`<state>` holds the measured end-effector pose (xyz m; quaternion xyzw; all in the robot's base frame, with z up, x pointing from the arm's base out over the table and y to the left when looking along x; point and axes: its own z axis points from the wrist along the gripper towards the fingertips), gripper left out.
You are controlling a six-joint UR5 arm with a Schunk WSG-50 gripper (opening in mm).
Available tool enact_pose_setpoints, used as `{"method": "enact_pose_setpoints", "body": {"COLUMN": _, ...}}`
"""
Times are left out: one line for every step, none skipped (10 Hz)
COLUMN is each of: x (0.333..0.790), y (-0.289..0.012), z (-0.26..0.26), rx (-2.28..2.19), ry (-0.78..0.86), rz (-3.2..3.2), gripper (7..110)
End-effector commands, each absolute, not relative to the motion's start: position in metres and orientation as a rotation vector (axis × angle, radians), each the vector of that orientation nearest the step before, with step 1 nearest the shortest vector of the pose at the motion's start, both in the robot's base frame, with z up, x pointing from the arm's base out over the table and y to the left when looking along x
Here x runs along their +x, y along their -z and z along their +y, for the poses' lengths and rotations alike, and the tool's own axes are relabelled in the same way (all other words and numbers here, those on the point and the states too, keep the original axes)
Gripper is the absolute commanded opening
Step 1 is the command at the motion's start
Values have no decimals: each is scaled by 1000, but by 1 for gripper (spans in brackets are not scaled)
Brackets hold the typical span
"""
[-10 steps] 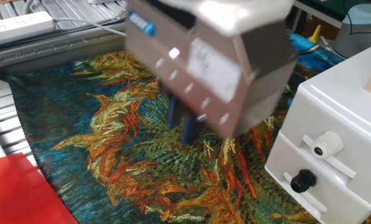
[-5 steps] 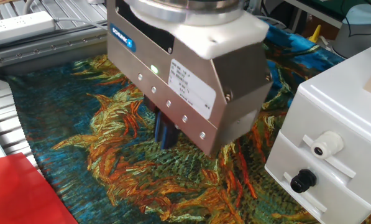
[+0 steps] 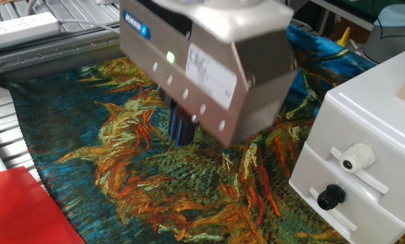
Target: Grasp the handle and close the drawer
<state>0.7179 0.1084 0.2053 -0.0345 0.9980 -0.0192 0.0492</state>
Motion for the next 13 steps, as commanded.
{"method": "enact_pose_setpoints", "body": {"x": 709, "y": -211, "z": 106, "rx": -98, "ry": 8, "rz": 3034, "gripper": 7}}
{"method": "enact_pose_setpoints", "body": {"x": 712, "y": -210, "z": 109, "rx": -91, "ry": 1, "rz": 3031, "gripper": 7}}
{"method": "enact_pose_setpoints", "body": {"x": 713, "y": -208, "z": 114, "rx": -78, "ry": -23, "rz": 3032, "gripper": 7}}
{"method": "enact_pose_setpoints", "body": {"x": 713, "y": -207, "z": 118, "rx": -65, "ry": -51, "rz": 3035, "gripper": 7}}
{"method": "enact_pose_setpoints", "body": {"x": 712, "y": -207, "z": 121, "rx": -62, "ry": -70, "rz": 3037, "gripper": 7}}
{"method": "enact_pose_setpoints", "body": {"x": 712, "y": -207, "z": 120, "rx": -62, "ry": -61, "rz": 3041, "gripper": 7}}
{"method": "enact_pose_setpoints", "body": {"x": 710, "y": -207, "z": 120, "rx": -65, "ry": -61, "rz": 3047, "gripper": 7}}
{"method": "enact_pose_setpoints", "body": {"x": 708, "y": -207, "z": 119, "rx": -70, "ry": -59, "rz": 3053, "gripper": 7}}
{"method": "enact_pose_setpoints", "body": {"x": 707, "y": -207, "z": 118, "rx": -70, "ry": -50, "rz": 3056, "gripper": 7}}
{"method": "enact_pose_setpoints", "body": {"x": 707, "y": -207, "z": 118, "rx": -73, "ry": -50, "rz": 3056, "gripper": 7}}
{"method": "enact_pose_setpoints", "body": {"x": 707, "y": -207, "z": 119, "rx": -75, "ry": -50, "rz": 3056, "gripper": 7}}
{"method": "enact_pose_setpoints", "body": {"x": 707, "y": -208, "z": 119, "rx": -75, "ry": -50, "rz": 3054, "gripper": 7}}
{"method": "enact_pose_setpoints", "body": {"x": 707, "y": -208, "z": 119, "rx": -75, "ry": -50, "rz": 3054, "gripper": 7}}
